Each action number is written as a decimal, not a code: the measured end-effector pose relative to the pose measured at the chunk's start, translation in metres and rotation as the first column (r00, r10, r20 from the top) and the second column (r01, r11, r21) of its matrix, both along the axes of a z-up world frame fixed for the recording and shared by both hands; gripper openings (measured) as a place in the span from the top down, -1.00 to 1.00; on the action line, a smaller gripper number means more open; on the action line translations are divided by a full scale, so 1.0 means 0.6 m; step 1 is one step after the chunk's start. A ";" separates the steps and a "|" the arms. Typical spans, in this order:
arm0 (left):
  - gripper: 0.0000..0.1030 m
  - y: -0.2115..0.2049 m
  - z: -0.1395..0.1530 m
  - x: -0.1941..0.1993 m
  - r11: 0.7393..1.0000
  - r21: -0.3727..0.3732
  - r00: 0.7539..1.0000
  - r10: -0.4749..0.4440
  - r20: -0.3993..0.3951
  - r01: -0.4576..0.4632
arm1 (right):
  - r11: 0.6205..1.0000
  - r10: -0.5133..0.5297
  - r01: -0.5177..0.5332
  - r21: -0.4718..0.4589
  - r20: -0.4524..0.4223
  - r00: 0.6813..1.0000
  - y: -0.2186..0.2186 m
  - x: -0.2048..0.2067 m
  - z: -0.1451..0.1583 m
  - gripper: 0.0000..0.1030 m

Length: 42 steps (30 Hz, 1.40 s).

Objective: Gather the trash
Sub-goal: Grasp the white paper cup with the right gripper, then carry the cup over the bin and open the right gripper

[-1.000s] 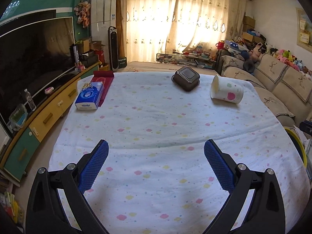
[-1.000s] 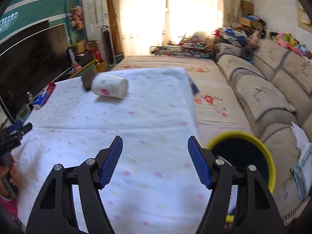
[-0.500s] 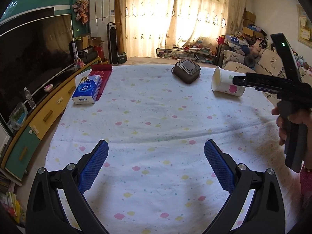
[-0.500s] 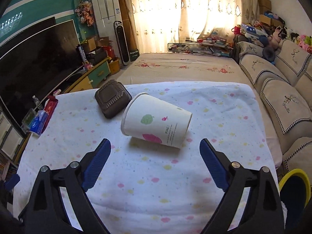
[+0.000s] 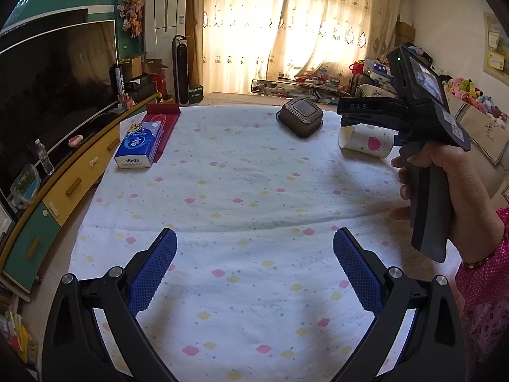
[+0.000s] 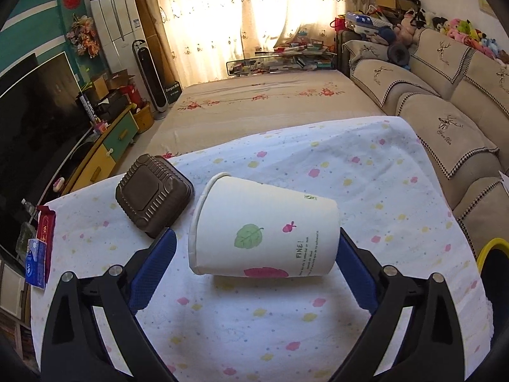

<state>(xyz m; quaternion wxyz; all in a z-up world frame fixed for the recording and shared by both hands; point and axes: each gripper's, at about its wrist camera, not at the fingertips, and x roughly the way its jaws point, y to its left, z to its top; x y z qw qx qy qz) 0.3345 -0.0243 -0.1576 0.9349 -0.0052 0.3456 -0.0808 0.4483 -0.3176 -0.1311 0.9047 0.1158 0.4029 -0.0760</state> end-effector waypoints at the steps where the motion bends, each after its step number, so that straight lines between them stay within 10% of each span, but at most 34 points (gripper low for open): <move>1: -0.89 0.000 0.000 0.000 1.000 -0.003 1.000 -0.001 -0.001 0.001 | 1.000 -0.005 0.005 0.004 -0.011 1.000 0.001 0.005 -0.006 -0.79; 4: -0.89 0.002 0.000 0.001 1.000 -0.011 1.000 -0.003 -0.005 0.003 | 0.999 -0.013 0.014 0.033 -0.031 0.999 -0.002 0.013 -0.020 -0.55; 19: -0.89 -0.005 -0.003 0.000 1.000 0.003 1.000 -0.012 -0.007 0.012 | 0.993 0.108 -0.110 0.034 0.045 0.993 -0.097 -0.166 0.042 -0.56; 30: -0.89 -0.010 0.001 -0.006 0.999 0.003 0.999 -0.033 0.001 0.033 | 0.981 -0.192 0.192 -0.006 0.038 0.981 -0.375 -0.374 0.026 -0.56; 42: -0.89 -0.029 -0.003 -0.002 0.995 -0.029 0.995 -0.098 -0.025 0.097 | 0.936 -0.351 0.351 -0.007 -0.060 0.934 -0.504 -0.418 -0.059 -0.76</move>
